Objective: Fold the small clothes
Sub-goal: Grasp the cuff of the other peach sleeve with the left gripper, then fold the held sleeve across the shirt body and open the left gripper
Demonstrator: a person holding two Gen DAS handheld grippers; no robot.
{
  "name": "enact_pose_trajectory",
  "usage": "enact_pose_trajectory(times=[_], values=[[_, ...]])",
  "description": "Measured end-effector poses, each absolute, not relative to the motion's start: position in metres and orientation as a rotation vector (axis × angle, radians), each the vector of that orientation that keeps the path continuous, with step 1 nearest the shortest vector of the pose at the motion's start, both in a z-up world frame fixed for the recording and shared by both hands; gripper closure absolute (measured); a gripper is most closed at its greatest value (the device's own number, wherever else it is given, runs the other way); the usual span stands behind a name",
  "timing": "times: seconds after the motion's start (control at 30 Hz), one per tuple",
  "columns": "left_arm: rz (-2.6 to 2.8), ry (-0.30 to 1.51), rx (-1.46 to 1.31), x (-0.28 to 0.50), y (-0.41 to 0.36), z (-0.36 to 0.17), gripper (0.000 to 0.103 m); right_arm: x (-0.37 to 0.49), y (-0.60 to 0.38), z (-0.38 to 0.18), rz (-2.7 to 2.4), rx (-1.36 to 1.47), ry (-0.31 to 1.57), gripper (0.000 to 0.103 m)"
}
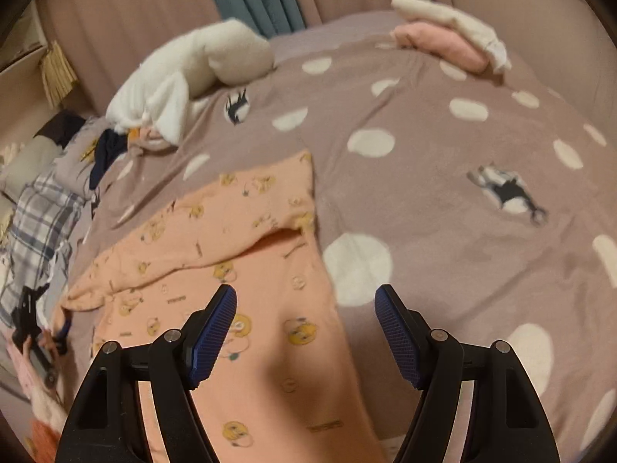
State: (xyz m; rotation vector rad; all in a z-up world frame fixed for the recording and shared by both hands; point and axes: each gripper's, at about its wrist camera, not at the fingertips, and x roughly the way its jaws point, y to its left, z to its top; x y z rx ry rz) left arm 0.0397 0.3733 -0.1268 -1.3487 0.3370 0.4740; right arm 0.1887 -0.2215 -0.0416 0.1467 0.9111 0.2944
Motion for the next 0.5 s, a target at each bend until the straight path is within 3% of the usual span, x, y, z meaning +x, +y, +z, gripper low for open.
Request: enact_pose_trajectory(times=[0.03,0.07,0.13,0.23,0.5], values=[[0.502,0.355,-1.348,0.039,0.377,-0.129,0.046,0.187,-0.217,-0.039,0.313,0.117,0.905,0.029],[0.516,0.364,-1.340,0.039,0.379,-0.131,0.053,0.183,-0.213,-0.034,0.319,0.083,0.885,0.029],[0.530,0.362,-1.358,0.036,0.385,-0.139,0.078,0.176,-0.211,-0.025,0.304,0.031,0.832,0.029],[0.526,0.338,-1.435,0.028,0.391,-0.150,0.096,0.173,-0.217,-0.023,0.280,0.036,0.832,0.029],[0.594,0.406,-1.303,0.037,0.386,-0.137,0.097,0.184,-0.222,-0.032,0.260,0.056,0.901,0.029]])
